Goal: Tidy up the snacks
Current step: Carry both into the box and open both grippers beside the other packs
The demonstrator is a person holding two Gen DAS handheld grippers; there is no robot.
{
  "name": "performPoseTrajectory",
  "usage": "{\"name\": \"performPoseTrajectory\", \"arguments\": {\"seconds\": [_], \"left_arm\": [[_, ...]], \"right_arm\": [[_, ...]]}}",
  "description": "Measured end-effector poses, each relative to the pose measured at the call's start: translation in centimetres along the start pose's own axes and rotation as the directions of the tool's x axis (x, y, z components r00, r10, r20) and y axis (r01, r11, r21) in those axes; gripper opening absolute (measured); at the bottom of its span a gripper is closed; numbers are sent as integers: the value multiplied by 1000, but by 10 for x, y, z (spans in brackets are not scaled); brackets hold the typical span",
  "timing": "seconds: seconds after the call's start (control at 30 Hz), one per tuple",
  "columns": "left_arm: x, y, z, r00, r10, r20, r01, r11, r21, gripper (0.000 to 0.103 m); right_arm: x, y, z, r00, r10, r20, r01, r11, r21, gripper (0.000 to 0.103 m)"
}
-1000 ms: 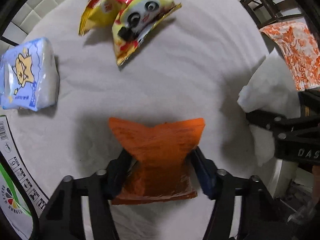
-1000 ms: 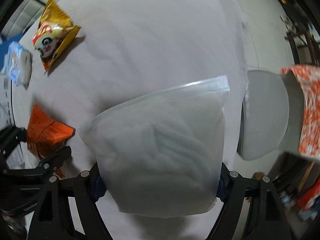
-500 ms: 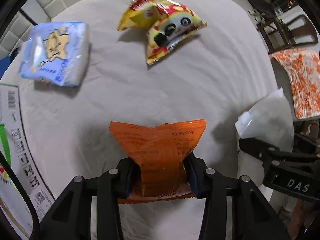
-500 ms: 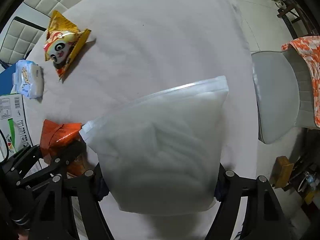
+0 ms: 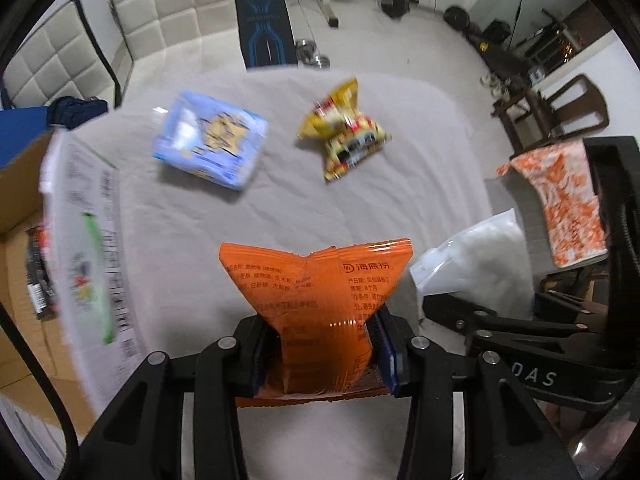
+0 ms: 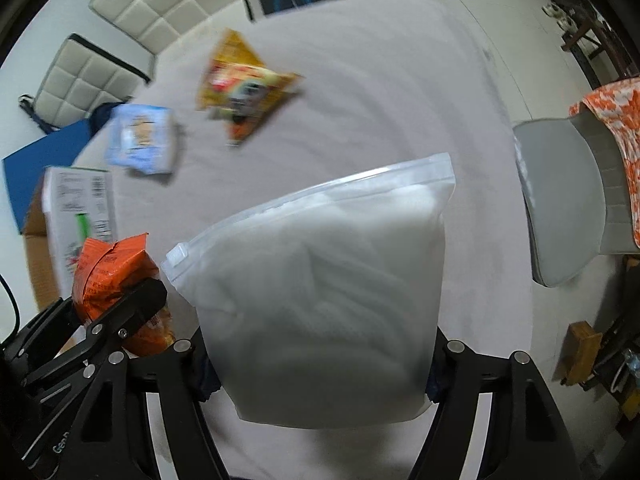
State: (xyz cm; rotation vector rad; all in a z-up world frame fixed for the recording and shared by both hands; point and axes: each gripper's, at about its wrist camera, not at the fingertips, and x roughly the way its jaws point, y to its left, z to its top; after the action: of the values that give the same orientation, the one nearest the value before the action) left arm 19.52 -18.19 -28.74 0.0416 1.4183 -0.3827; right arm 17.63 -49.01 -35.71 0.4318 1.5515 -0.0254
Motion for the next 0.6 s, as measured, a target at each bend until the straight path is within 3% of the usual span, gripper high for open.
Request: {"name": "performPoseTrajectory", "arguments": {"seconds": [0.2, 0.4, 0.6], "left_arm": [[-68, 52, -11, 996, -3, 87, 4, 1000, -19, 40], [-130, 134, -34, 988, 61, 142, -50, 996, -75, 40], [-158, 230, -58, 978, 152, 146, -126, 977, -171, 40]], "right_arm": [[-41, 71, -22, 997, 57, 59, -53, 997, -61, 75], [-52, 214, -75, 989, 117, 85, -104, 985, -139, 75], [-41, 331, -97, 987, 153, 52, -140, 970, -200, 75]]}}
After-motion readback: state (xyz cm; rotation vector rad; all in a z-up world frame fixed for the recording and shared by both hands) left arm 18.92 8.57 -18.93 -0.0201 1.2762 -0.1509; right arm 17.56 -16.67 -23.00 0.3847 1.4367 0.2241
